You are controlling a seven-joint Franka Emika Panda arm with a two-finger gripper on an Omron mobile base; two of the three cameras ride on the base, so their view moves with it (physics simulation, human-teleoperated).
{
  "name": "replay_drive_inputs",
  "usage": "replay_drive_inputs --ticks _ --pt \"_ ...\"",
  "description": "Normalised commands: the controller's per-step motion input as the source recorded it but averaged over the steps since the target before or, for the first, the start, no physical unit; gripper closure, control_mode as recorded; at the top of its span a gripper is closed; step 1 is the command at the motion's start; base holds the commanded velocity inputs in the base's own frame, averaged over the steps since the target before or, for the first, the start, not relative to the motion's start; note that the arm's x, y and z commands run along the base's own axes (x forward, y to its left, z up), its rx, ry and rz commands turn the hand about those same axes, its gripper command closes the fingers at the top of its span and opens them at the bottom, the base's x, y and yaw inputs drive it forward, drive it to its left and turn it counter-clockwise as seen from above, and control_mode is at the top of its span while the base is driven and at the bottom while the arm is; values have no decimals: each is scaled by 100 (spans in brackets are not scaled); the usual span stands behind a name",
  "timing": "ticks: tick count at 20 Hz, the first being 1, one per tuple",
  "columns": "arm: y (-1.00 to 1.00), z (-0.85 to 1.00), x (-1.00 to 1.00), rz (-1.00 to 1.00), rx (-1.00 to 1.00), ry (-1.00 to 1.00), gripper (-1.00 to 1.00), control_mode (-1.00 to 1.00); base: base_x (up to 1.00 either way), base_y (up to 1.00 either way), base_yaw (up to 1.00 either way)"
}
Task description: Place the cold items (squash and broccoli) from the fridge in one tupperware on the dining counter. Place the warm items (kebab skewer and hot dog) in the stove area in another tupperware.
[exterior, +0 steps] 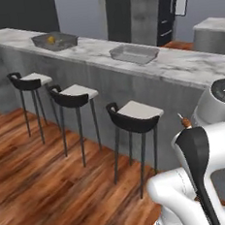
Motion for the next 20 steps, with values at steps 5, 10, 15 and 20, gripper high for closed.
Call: replay_drive_inputs --ticks 5,10,15,20 --pt "0 0 0 0 0 0 100 100 90 77 -45" --pt "0 0 0 0 0 0 100 100 87 72 -45" --pt "0 0 0 0 0 0 100 100 88 62 -45" --pt "0 0 0 0 0 0 100 100 81 39 -49"
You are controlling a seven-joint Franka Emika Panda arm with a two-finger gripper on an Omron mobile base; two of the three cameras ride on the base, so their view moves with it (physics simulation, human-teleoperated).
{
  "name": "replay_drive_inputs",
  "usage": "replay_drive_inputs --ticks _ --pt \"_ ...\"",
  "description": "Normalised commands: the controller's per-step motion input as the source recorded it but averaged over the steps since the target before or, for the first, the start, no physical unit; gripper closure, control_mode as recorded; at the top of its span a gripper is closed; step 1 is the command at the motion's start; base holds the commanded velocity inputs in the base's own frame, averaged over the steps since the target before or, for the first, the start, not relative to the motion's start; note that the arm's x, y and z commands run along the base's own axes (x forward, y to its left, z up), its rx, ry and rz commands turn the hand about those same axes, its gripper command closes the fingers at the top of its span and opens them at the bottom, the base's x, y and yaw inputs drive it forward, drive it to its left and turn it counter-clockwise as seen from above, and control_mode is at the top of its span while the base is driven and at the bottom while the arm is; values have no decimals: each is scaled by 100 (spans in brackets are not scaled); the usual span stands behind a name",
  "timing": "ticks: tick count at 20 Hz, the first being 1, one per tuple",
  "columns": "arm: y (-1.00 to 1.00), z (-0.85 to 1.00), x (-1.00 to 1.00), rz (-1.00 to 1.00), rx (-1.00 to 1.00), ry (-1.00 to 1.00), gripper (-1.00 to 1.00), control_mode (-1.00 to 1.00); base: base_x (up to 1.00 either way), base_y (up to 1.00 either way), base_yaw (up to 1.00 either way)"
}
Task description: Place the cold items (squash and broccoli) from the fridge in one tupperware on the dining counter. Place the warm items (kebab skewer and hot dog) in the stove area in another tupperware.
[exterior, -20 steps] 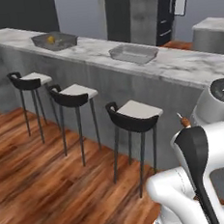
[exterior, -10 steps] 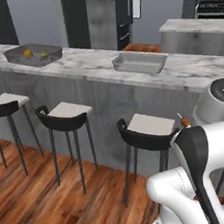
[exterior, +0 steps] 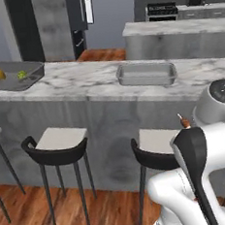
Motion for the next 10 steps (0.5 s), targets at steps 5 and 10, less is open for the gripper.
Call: replay_drive_inputs --ticks 5,10 --pt "0 0 0 0 0 0 100 100 72 41 -46" --pt "0 0 0 0 0 0 100 100 71 43 -40"
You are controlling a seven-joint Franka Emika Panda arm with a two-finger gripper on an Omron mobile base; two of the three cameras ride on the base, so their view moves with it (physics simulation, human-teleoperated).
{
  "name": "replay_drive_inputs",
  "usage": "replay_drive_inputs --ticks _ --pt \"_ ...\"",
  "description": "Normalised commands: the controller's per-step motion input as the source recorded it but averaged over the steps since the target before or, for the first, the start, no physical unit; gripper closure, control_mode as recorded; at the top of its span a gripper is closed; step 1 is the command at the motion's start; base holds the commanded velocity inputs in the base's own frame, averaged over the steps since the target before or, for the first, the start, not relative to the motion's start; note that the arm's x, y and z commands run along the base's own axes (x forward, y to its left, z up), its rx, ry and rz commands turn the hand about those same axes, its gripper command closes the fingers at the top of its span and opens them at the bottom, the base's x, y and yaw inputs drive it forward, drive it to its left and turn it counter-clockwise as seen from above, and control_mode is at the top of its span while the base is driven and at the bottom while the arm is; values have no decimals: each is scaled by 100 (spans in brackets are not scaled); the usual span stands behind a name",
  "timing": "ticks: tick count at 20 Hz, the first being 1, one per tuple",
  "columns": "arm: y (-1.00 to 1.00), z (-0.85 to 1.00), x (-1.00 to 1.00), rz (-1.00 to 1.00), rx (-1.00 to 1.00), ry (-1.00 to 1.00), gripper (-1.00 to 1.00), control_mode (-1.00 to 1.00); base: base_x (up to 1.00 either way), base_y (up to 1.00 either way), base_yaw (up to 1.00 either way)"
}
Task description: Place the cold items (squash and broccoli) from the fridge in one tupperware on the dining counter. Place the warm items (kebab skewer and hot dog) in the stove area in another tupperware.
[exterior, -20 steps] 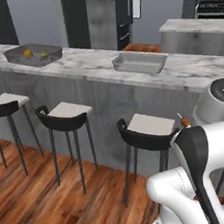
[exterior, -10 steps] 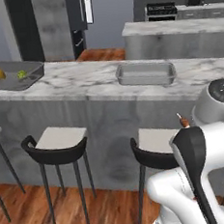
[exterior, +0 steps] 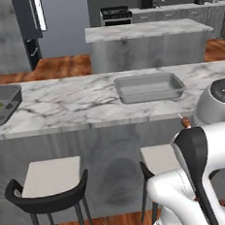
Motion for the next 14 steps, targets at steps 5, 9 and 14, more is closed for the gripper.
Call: replay_drive_inputs --ticks 5,9,14 --pt "0 14 15 -2 0 0 100 -100 58 19 -18" --pt "-7 92 84 -1 -1 -9 100 -100 0 0 0" --pt "-6 81 100 6 -2 -1 100 -100 0 0 0"
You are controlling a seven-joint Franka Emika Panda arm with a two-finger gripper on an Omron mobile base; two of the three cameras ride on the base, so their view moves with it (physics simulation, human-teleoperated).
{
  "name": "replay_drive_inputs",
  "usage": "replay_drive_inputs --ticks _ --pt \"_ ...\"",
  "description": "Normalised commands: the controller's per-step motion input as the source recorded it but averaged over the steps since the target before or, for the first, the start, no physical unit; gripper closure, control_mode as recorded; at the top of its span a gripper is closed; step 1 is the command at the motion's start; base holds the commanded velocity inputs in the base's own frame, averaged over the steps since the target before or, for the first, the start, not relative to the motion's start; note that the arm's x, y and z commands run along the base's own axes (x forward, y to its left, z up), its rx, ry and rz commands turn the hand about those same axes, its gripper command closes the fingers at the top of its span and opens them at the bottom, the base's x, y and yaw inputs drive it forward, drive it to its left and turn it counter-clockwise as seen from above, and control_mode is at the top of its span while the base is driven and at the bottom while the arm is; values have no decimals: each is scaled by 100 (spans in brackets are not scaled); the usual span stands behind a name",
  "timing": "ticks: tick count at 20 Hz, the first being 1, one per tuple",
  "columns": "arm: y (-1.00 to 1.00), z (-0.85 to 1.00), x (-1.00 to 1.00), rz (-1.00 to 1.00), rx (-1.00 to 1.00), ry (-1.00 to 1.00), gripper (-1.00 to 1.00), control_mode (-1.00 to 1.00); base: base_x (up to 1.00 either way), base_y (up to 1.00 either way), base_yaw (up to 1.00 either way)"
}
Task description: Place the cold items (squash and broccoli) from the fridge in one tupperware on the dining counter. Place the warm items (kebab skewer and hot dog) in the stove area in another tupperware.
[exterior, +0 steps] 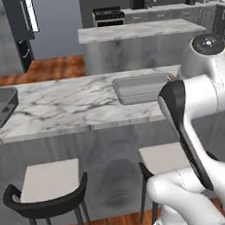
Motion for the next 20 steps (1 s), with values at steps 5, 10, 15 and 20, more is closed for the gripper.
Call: replay_drive_inputs --ticks 5,10,15,20 --pt "-27 2 98 34 0 14 100 -100 0 0 0" --pt "-35 0 85 50 0 7 100 -100 0 0 0" --pt "-20 -18 95 52 -8 21 100 -100 0 0 0" --pt "0 -40 81 36 -21 19 100 -100 0 0 0"
